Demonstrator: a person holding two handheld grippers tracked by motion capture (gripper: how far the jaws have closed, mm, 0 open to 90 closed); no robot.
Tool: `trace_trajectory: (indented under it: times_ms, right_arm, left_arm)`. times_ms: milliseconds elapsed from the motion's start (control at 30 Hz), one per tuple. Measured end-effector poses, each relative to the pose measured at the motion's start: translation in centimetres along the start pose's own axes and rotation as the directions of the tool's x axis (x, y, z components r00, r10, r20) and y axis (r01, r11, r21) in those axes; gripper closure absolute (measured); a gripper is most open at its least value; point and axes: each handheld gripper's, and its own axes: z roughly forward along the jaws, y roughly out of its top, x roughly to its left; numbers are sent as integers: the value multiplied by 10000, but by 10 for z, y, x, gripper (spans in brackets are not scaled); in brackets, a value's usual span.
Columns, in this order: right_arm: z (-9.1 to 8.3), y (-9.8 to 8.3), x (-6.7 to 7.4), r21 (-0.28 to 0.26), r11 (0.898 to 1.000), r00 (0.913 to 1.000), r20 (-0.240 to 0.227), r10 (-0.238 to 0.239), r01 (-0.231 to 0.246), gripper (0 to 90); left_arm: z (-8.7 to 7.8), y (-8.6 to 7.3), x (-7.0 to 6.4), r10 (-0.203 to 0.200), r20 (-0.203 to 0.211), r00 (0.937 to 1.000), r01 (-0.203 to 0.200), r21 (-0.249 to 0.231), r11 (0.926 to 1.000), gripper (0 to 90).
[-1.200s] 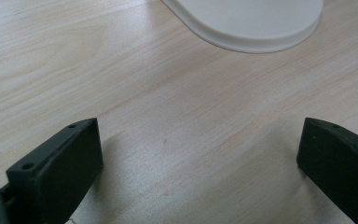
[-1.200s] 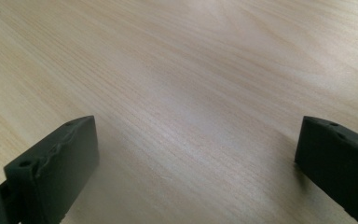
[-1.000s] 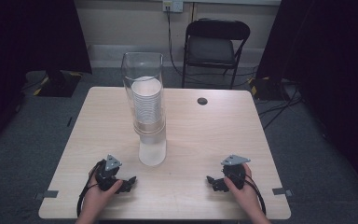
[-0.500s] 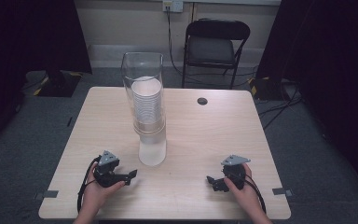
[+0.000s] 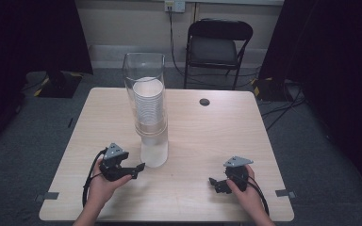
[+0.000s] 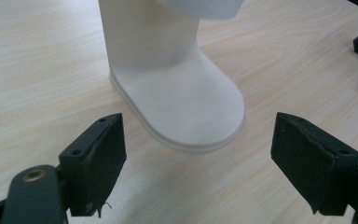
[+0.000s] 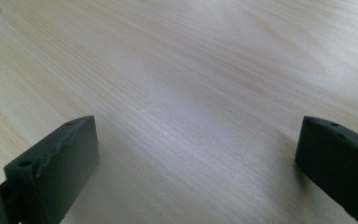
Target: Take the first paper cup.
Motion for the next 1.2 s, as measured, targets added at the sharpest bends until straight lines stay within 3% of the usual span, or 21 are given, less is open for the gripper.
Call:
trace_trajectory:
  times_ms: [300, 500, 567, 767, 800, 1033, 1067, 1200]
  right_arm:
    - [0, 0, 0, 0, 10000, 10000, -4, -2, 2, 0]
    - [0, 0, 0, 1, 10000, 10000, -4, -1, 1, 0]
    - [0, 0, 0, 2, 10000, 10000, -4, -2, 2, 0]
    - [0, 0, 0, 0, 10000, 10000, -6, 1, -1, 0]
    - [0, 0, 0, 0, 10000, 10000, -6, 1, -1, 0]
    - [0, 0, 0, -1, 10000, 10000, -4, -4, 4, 0]
    - [0, 0, 0, 1, 10000, 10000, -6, -3, 3, 0]
    - [0, 0, 0, -1, 10000, 10000, -6, -5, 5, 0]
  left_arm:
    - [2, 21, -4, 321, -180, 9993, -327, -308, 9990, 184]
    - [8, 27, -4, 242, -249, 9994, -258, -670, 9974, 179]
    - [12, 32, -5, 302, -533, 9981, -352, -955, 9948, 177]
    - [19, 40, -8, 432, -658, 9969, -514, -1280, 9904, 181]
    - [21, 41, -10, 293, -718, 9970, -393, -1423, 9890, 181]
    - [32, 47, -13, 548, -874, 9947, -702, -1841, 9804, 185]
    - [35, 48, -14, 777, -1091, 9910, -975, -1906, 9768, 192]
    - [41, 50, -17, 598, -1272, 9901, -868, -2186, 9719, 209]
